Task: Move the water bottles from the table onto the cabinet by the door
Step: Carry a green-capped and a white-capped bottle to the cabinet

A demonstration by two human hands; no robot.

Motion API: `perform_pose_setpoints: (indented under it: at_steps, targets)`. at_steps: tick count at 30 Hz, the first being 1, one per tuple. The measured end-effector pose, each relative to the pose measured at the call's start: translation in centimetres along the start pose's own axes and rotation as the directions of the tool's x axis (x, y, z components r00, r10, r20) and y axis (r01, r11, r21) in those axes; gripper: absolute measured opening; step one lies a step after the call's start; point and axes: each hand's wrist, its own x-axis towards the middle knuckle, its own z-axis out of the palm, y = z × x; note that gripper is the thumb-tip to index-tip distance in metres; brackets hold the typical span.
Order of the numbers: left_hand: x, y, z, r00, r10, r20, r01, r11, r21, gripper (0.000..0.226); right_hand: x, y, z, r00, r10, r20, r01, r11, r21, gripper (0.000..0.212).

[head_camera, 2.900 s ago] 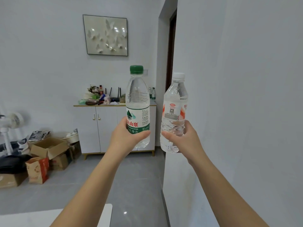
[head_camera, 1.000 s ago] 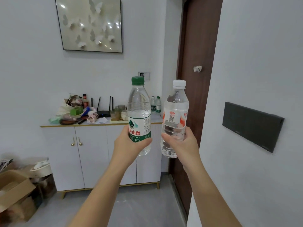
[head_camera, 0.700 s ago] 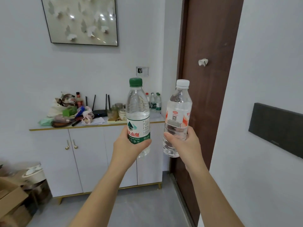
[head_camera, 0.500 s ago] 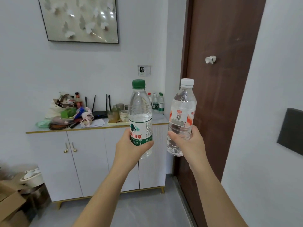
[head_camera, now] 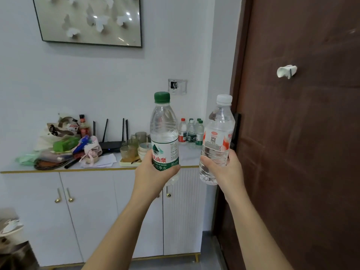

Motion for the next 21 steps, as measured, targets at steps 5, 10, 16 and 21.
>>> perform_pose_setpoints:
  at_steps: [5, 10, 16, 21]
  targets:
    - [5.2, -2.1, 2.2, 1.000, 0.008, -0.024, -0.008, 1.000, 0.005, 0.054, 5.6, 2.5, 1.3, 1.000, 0.001, 0.012, -0.001, 1.000, 0.013, 0.050]
    - [9.6, -4.2, 4.6, 1.000, 0.017, -0.021, -0.017, 1.000, 0.017, 0.053, 9.6, 5.0, 2.3, 1.000, 0.013, 0.020, -0.014, 1.000, 0.004, 0.049]
    - [15.6, -7.5, 7.3, 1.000, 0.010, 0.015, -0.010, 1.000, 0.023, 0.056, 14.6, 8.4, 4.3, 1.000, 0.008, 0.018, -0.007, 0.999, -0.047, 0.048]
    - [22.3, -10.8, 9.3, 1.000, 0.015, 0.024, -0.016, 1.000, 0.022, 0.053, 20.7, 11.8, 7.2, 1.000, 0.007, -0.001, -0.007, 0.997, -0.078, 0.045]
